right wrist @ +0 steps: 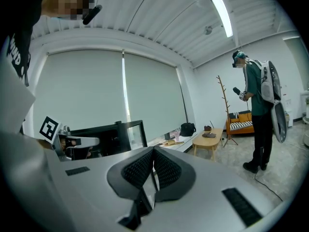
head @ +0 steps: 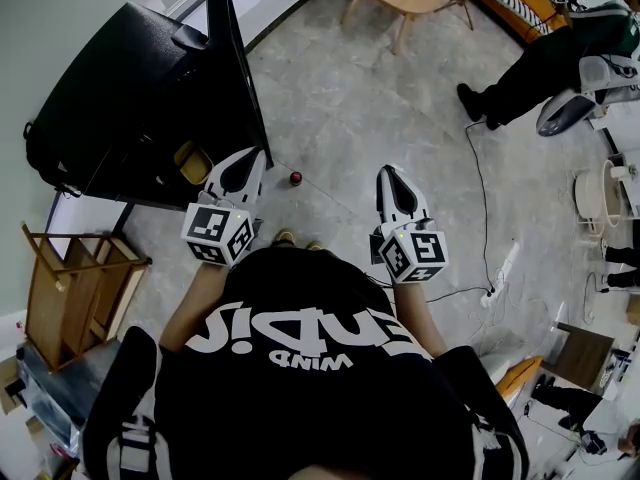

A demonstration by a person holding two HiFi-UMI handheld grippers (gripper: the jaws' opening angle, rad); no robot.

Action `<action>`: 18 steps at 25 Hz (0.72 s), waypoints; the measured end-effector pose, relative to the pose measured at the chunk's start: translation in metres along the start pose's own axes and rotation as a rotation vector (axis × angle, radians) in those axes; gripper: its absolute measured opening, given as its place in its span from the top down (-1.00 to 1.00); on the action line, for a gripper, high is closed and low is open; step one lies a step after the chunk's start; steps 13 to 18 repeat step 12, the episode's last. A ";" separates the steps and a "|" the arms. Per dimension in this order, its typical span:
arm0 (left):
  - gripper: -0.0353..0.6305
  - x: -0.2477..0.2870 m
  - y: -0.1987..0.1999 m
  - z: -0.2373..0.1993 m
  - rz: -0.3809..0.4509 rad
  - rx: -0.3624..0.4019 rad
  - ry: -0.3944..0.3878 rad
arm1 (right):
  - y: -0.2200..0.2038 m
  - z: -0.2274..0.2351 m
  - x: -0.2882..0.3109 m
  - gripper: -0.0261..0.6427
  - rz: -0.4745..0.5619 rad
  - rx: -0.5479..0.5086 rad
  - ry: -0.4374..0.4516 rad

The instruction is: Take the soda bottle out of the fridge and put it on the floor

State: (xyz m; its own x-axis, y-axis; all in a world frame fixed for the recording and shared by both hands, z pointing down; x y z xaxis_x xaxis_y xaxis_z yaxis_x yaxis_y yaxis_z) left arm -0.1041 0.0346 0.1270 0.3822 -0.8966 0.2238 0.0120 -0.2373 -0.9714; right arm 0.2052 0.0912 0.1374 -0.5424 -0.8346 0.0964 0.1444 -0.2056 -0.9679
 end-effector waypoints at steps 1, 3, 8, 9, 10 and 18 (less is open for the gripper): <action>0.88 -0.001 0.000 0.000 0.000 0.000 0.000 | 0.000 0.000 0.000 0.86 -0.001 -0.001 0.003; 0.88 -0.001 0.000 0.000 -0.001 -0.001 0.001 | 0.001 -0.002 0.001 0.86 -0.001 -0.002 0.006; 0.88 -0.004 -0.001 0.002 -0.006 -0.004 0.001 | 0.001 -0.003 -0.001 0.86 0.001 -0.004 0.005; 0.88 -0.005 -0.001 0.002 -0.007 -0.004 0.001 | 0.001 -0.003 -0.001 0.86 0.002 -0.003 0.005; 0.88 -0.005 -0.001 0.003 -0.007 -0.003 0.001 | 0.001 -0.004 -0.002 0.86 0.003 -0.002 0.005; 0.88 -0.006 0.000 0.003 -0.006 -0.002 0.001 | 0.002 -0.004 -0.002 0.86 0.004 -0.002 0.005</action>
Point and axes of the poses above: the fingertips, and each gripper's own axes: x forward along the fingers, z to its right, y out of its top, the point moved 10 cm from there along -x, backward along the fingers, and after that the axes turned 14 degrees about y, right-handed, at the moved point
